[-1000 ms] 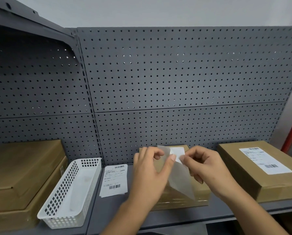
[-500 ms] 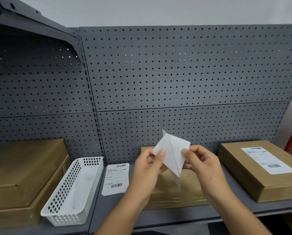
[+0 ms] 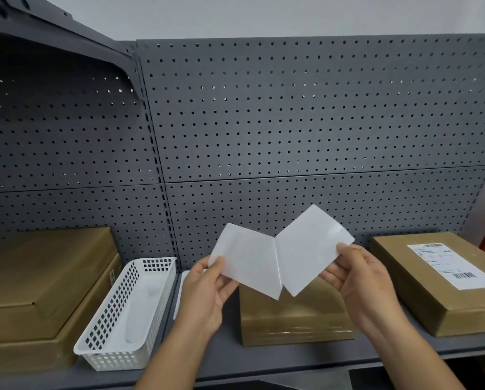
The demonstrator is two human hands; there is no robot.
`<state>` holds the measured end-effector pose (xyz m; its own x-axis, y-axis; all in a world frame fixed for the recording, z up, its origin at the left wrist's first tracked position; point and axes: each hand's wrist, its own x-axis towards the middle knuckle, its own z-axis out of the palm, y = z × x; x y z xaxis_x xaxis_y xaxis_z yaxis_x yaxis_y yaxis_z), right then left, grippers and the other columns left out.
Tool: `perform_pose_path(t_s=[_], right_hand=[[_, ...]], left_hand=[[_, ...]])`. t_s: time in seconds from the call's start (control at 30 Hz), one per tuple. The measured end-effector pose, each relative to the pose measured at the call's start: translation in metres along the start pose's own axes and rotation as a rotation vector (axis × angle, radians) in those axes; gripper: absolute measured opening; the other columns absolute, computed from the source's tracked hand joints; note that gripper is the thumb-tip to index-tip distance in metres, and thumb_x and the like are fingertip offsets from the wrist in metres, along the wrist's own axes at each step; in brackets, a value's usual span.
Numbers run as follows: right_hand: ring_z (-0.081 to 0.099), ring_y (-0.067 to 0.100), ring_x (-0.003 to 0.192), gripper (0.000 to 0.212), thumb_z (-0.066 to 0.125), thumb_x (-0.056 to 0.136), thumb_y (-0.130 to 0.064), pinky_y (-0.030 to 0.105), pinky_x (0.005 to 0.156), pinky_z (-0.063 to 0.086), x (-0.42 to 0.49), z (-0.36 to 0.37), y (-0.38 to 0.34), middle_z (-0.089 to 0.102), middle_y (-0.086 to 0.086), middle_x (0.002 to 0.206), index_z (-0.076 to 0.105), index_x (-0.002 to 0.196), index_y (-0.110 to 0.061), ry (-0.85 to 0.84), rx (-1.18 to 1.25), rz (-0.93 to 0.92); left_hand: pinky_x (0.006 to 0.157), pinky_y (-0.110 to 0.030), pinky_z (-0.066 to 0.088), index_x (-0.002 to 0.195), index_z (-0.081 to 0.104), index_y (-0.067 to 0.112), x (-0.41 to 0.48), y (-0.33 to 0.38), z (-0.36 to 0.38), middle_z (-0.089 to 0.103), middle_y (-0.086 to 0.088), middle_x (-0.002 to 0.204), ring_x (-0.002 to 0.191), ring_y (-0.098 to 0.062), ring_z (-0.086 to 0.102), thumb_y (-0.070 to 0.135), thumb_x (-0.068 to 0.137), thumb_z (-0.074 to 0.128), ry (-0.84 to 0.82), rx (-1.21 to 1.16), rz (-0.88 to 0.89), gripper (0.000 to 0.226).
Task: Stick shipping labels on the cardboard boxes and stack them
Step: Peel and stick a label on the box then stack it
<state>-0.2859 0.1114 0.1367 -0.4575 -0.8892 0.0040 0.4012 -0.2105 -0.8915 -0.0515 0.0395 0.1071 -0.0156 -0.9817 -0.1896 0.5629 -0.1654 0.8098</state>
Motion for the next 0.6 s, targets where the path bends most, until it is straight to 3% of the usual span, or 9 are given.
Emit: perform_pose_path(t_s=[0.3,0.4,0.5,0.6], right_hand=[[0.073,0.021,0.089,0.007,0.05,0.105,-0.018,0.033,0.077,0.059,0.006,-0.002,-0.002,0.076,0.009,0.104,0.057,0.105,-0.015,0.05,0.082,-0.128],[0.075,0.018,0.087,0.009,0.049,0.106,-0.019,0.03,0.075,0.061,0.003,0.008,0.005,0.078,0.006,0.101,0.058,0.105,-0.016,0.02,0.067,-0.142],[0.075,0.016,0.083,0.011,0.05,0.105,-0.019,0.025,0.069,0.062,0.003,0.013,0.012,0.078,0.004,0.097,0.058,0.098,-0.019,-0.001,0.041,-0.135],[0.073,0.015,0.077,0.013,0.052,0.104,-0.016,0.025,0.065,0.061,0.005,0.016,0.016,0.075,0.004,0.095,0.056,0.092,-0.02,-0.009,0.041,-0.123]], left_hand=[[0.07,-0.033,0.062,0.105,0.061,0.014,-0.007,0.032,-0.034,0.076,-0.005,0.099,0.088,-0.017,0.071,0.017,0.104,0.06,0.165,0.069,0.306,0.003],[0.07,-0.029,0.063,0.113,0.06,0.01,-0.011,0.047,-0.047,0.076,-0.004,0.102,0.09,-0.017,0.074,0.019,0.105,0.059,0.237,0.075,0.405,0.012],[0.078,-0.026,0.059,0.113,0.061,0.02,-0.015,0.06,-0.065,0.076,0.002,0.101,0.09,-0.009,0.073,0.022,0.106,0.057,0.306,0.33,0.636,0.009],[0.072,-0.013,0.049,0.112,0.066,0.025,-0.014,0.068,-0.09,0.07,0.01,0.092,0.078,-0.004,0.063,0.012,0.103,0.058,0.346,0.863,0.994,0.018]])
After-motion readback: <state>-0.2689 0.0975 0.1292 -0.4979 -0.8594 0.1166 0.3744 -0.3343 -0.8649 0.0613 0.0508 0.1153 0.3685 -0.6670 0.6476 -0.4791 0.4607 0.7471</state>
